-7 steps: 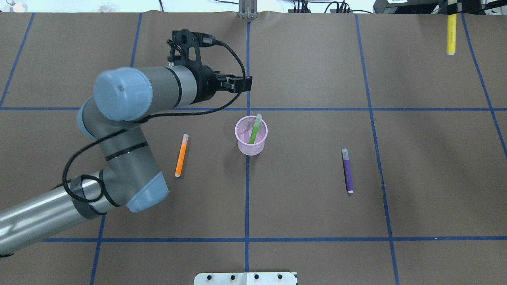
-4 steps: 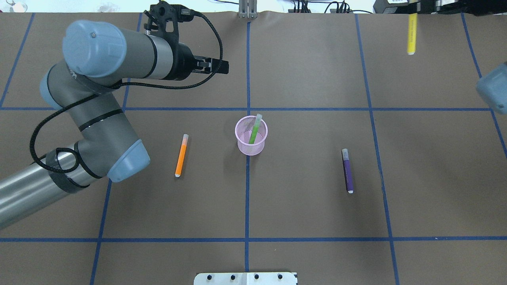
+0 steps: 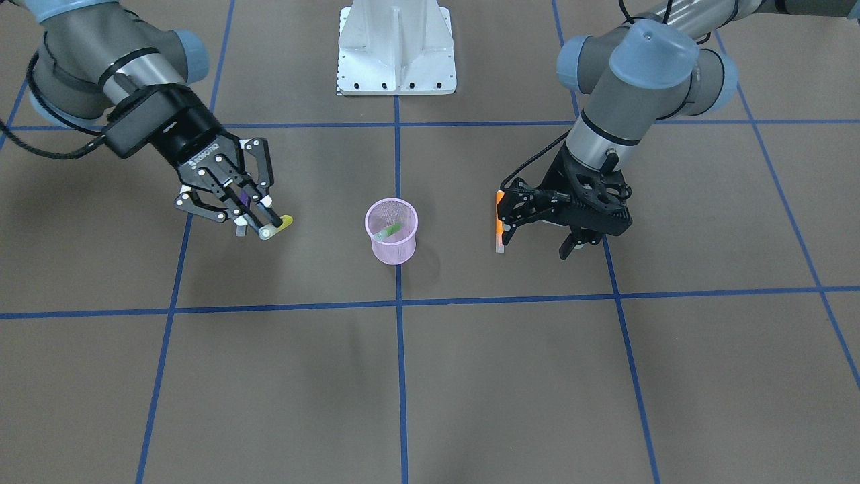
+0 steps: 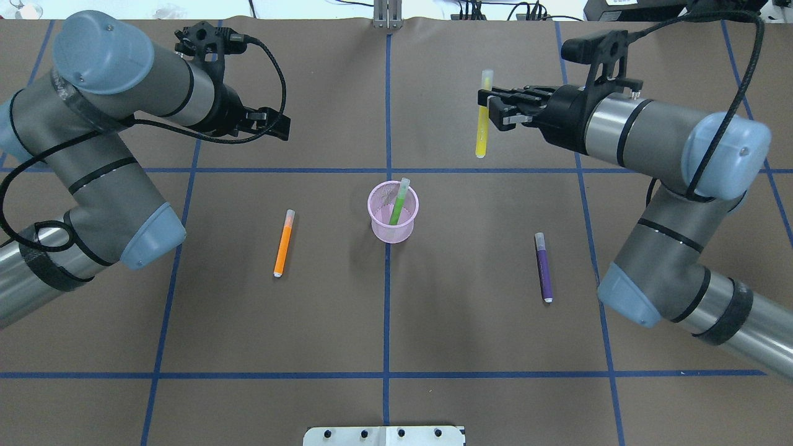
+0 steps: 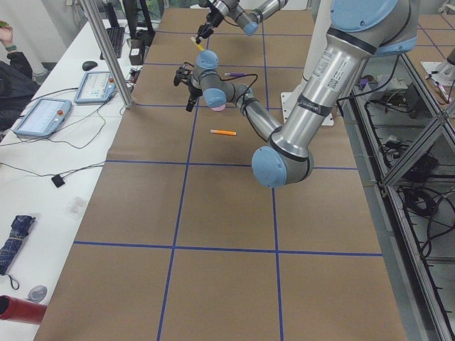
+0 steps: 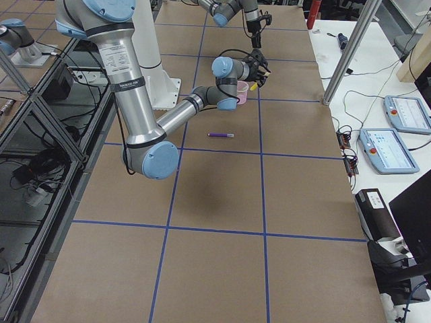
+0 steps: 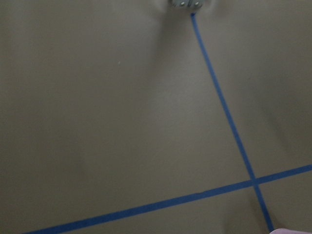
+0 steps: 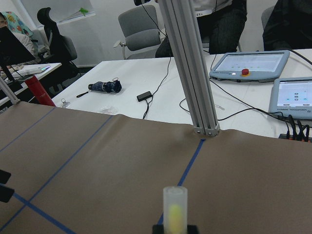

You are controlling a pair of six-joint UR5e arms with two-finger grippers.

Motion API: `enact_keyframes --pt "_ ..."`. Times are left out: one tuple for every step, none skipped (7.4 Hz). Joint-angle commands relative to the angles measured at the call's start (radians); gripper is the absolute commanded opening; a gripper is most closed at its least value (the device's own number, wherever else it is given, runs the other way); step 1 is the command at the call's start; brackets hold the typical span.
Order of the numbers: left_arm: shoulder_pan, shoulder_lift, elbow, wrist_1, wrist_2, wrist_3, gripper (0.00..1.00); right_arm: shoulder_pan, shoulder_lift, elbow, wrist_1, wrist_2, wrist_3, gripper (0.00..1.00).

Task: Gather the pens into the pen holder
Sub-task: 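Raise left gripper from cup while right gripper brings highlighter over cup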

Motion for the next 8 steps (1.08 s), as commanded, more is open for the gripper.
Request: enact_keyframes --pt "0.010 0.001 -0.002 0.168 -0.015 -0.002 0.99 -0.094 0.012 0.005 0.004 -0.128 -0.052 0.00" --pt "0.036 0.002 0.010 0.168 -0.015 -0.007 0.99 -0.160 0.047 -0.005 -0.008 -0.206 -0.107 0.00" --pt "0.059 0.002 0.040 0.168 -0.012 -0.007 0.99 -0.199 0.087 -0.018 -0.025 -0.254 -0.109 0.00" --pt "0.076 -0.001 0.059 0.166 -0.012 -0.010 0.98 -0.202 0.116 -0.018 -0.051 -0.256 -0.109 0.00" --pt "0.079 -0.005 0.062 0.168 -0.012 -0.010 0.98 -0.214 0.122 -0.019 -0.058 -0.257 -0.109 0.00" --pt "0.090 -0.007 0.071 0.168 -0.012 -0.011 0.98 -0.216 0.124 -0.021 -0.062 -0.257 -0.109 0.00" --pt "0.110 -0.013 0.082 0.168 -0.012 -0.013 0.98 -0.217 0.139 -0.028 -0.077 -0.259 -0.108 0.00" --pt "0.128 -0.013 0.090 0.171 -0.013 -0.015 0.98 -0.222 0.144 -0.044 -0.078 -0.260 -0.108 0.00"
